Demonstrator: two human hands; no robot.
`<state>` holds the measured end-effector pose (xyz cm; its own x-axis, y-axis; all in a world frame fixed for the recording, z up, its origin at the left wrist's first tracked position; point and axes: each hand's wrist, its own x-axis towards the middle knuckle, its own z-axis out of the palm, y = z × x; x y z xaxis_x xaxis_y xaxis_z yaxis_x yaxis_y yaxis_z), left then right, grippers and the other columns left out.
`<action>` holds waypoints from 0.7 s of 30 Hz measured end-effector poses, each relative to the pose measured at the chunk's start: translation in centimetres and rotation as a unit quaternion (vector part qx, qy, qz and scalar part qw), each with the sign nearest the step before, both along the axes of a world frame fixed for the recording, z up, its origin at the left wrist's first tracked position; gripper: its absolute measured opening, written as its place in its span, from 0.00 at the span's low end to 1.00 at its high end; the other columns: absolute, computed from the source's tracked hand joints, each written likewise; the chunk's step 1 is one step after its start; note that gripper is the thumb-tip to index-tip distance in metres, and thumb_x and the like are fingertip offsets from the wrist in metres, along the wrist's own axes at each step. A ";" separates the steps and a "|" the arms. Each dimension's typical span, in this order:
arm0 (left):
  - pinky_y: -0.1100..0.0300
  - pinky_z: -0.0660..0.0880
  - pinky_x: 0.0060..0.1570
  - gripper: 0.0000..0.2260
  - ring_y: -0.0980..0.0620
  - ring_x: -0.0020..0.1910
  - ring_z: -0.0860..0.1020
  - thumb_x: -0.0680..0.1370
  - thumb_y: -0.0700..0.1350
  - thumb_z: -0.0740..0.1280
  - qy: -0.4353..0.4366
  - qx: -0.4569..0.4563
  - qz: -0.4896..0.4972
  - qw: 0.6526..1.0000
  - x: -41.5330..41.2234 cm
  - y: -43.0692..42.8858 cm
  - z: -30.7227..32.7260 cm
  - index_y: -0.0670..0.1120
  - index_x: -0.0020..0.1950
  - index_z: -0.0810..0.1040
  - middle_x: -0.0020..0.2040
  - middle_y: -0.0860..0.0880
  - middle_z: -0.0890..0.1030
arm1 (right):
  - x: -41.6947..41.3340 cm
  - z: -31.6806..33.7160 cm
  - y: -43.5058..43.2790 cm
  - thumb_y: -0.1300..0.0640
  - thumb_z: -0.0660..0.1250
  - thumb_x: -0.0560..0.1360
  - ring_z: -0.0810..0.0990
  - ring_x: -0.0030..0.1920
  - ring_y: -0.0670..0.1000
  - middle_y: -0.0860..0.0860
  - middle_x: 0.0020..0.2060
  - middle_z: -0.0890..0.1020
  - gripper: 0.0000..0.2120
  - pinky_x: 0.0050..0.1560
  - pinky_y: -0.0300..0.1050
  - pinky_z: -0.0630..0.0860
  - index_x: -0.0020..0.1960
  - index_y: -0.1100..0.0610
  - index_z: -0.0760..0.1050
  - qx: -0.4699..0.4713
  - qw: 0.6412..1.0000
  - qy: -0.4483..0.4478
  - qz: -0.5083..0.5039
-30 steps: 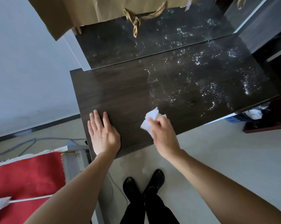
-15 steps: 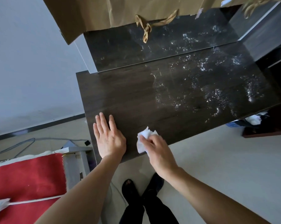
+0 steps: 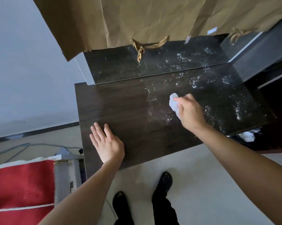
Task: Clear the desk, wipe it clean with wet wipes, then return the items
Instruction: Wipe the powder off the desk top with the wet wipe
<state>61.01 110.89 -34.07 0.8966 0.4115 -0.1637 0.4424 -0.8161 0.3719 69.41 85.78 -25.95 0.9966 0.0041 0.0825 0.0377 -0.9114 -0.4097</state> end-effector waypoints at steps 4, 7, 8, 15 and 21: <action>0.46 0.43 0.75 0.24 0.40 0.77 0.49 0.79 0.45 0.49 -0.005 0.036 0.000 0.999 0.2 -1.5 -1.0 0.40 0.74 0.62 0.77 0.38 0.55 | 7.6 -1.3 3.1 0.59 0.59 0.73 0.74 0.46 0.59 0.56 0.46 0.74 0.12 0.47 0.49 0.70 0.53 0.57 0.78 -0.010 0.999 -0.014 0.052; 0.46 0.44 0.74 0.27 0.39 0.76 0.52 0.78 0.48 0.44 -0.003 0.072 0.003 0.997 0.2 -1.6 -1.6 0.40 0.74 0.63 0.76 0.37 0.56 | 12.2 -3.8 3.3 0.52 0.60 0.72 0.75 0.47 0.57 0.49 0.43 0.75 0.13 0.46 0.47 0.69 0.51 0.57 0.77 -0.052 0.998 0.000 0.042; 0.46 0.44 0.74 0.26 0.39 0.76 0.52 0.77 0.47 0.45 -0.002 0.083 0.002 0.997 0.3 -1.6 -1.7 0.40 0.73 0.63 0.76 0.37 0.57 | 13.0 -4.8 3.3 0.54 0.62 0.72 0.75 0.49 0.58 0.49 0.45 0.75 0.12 0.47 0.48 0.69 0.52 0.57 0.77 -0.059 0.998 0.017 0.025; 0.45 0.48 0.73 0.25 0.38 0.75 0.54 0.76 0.45 0.51 -0.006 0.124 0.012 0.992 0.8 -2.0 -1.9 0.39 0.71 0.66 0.75 0.36 0.59 | 13.6 -8.9 8.2 0.76 0.57 0.71 0.63 0.72 0.58 0.58 0.71 0.68 0.29 0.72 0.46 0.55 0.71 0.62 0.65 -0.022 0.960 0.015 0.280; 0.44 0.50 0.74 0.25 0.39 0.76 0.53 0.77 0.45 0.50 -0.009 0.116 0.029 0.993 0.9 -2.3 -1.7 0.39 0.72 0.66 0.75 0.36 0.59 | 17.2 -8.8 2.3 0.69 0.65 0.74 0.73 0.58 0.60 0.57 0.57 0.78 0.16 0.60 0.47 0.71 0.59 0.57 0.79 0.007 0.961 -0.024 0.275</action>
